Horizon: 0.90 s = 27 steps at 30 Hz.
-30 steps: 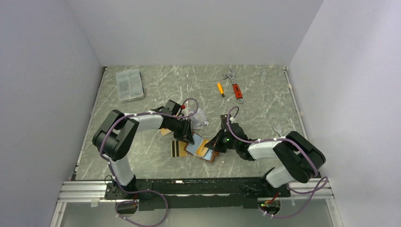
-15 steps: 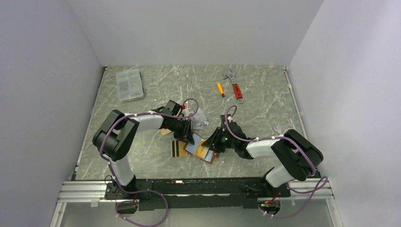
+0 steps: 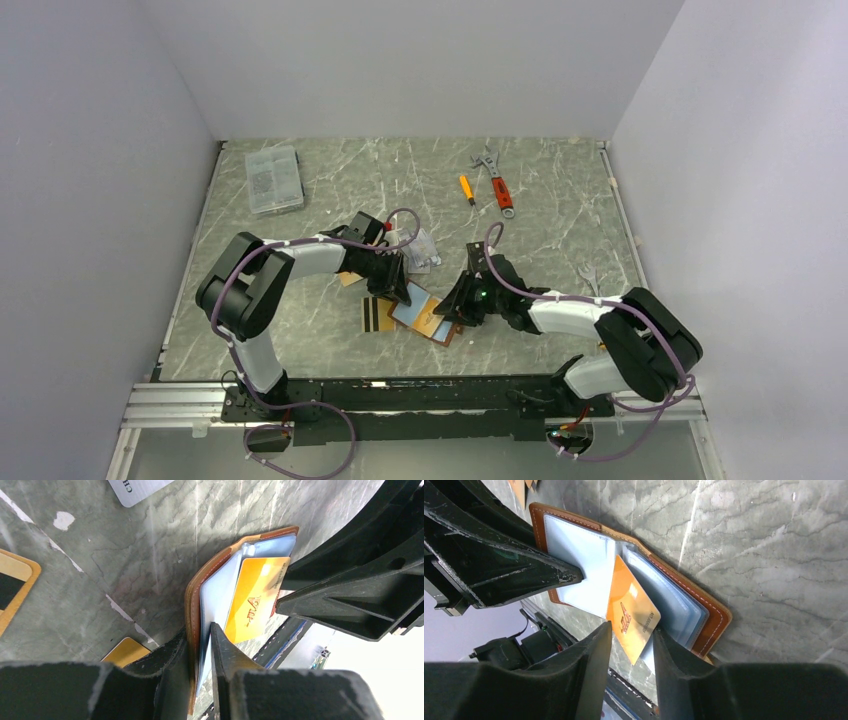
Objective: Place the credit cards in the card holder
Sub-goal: Insert the credit card into the card holder.
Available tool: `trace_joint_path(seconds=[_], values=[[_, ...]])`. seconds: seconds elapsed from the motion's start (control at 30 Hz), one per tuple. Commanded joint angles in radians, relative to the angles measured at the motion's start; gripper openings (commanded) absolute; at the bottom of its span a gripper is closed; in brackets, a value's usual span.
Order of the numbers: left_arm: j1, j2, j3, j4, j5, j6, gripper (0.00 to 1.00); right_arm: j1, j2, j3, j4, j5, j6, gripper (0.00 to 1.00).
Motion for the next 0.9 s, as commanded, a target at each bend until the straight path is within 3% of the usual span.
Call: trace_joint_path(seconds=[0.0, 0.27, 0.37, 0.87], values=[[-0.006, -0.035, 0.012, -0.015, -0.014, -0.002, 0.23, -0.001, 0.012, 0.034, -0.038, -0.032, -0.019, 0.35], [-0.005, -0.039, 0.013, -0.015, -0.011, -0.005, 0.23, -0.002, 0.053, 0.039, 0.028, -0.059, 0.006, 0.15], [-0.006, -0.041, 0.011, -0.013, -0.011, -0.006, 0.23, -0.002, 0.057, 0.036, 0.052, -0.055, 0.026, 0.01], [-0.006, -0.042, 0.010, -0.015, -0.011, -0.008, 0.24, -0.017, -0.016, -0.026, 0.046, 0.082, 0.047, 0.00]])
